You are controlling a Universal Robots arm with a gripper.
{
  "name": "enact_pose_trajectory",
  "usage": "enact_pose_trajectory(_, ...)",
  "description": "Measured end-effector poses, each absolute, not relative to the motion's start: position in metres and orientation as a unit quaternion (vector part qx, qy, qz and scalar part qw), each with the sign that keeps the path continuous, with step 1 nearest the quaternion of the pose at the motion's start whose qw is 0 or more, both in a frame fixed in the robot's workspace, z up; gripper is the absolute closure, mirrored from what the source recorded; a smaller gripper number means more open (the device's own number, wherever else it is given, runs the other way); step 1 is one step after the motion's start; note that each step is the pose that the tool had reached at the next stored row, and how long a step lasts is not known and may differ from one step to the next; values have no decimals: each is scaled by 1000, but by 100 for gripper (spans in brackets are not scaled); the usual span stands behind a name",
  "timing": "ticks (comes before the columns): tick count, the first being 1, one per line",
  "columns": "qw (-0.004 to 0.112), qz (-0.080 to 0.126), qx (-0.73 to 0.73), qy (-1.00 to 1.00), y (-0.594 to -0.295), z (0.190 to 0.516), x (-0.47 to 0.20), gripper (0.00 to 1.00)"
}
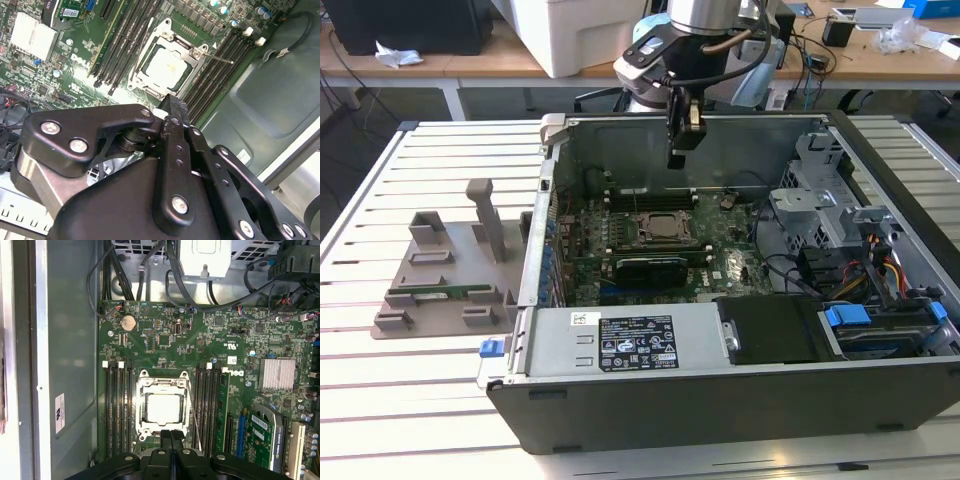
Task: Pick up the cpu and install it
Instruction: 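Close the cpu cover, then install the first cpu locking lever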
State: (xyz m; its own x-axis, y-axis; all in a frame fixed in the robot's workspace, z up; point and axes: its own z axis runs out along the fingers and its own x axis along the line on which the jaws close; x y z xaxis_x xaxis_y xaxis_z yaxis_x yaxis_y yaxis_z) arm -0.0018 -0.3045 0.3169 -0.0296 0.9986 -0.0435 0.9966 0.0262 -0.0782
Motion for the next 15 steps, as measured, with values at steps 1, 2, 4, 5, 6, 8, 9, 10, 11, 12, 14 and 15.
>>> enact_pose_trajectory(1, 12, 43, -696, -716, -304, 317, -2, 89)
enact_pose_trajectory(2, 12, 43, -696, -716, -304, 317, -2, 89)
enact_pose_trajectory(4, 12, 43, -696, -716, -304, 317, -2, 89)
enact_pose_trajectory(5, 12, 43, -696, -716, -304, 317, -2, 89)
enact_pose_trajectory(6, 12, 43, -696, -716, -304, 317, -2, 89)
enact_pose_trajectory(8, 12, 43, -696, -716, -304, 317, -2, 89)
enact_pose_trajectory(9, 12, 43, -696, -716, -304, 317, -2, 89)
enact_pose_trajectory(10, 12, 43, -696, -716, -304, 317, -2, 89)
enact_pose_trajectory(11, 12, 43, -695, -717, -304, 317, -2, 89)
enact_pose_trajectory(12, 11, 43, -691, -721, -304, 317, -2, 89)
enact_pose_trajectory(14, 10, 44, -669, -741, -304, 317, -2, 89)
enact_pose_trajectory(15, 9, 44, -656, -753, -304, 317, -2, 89)
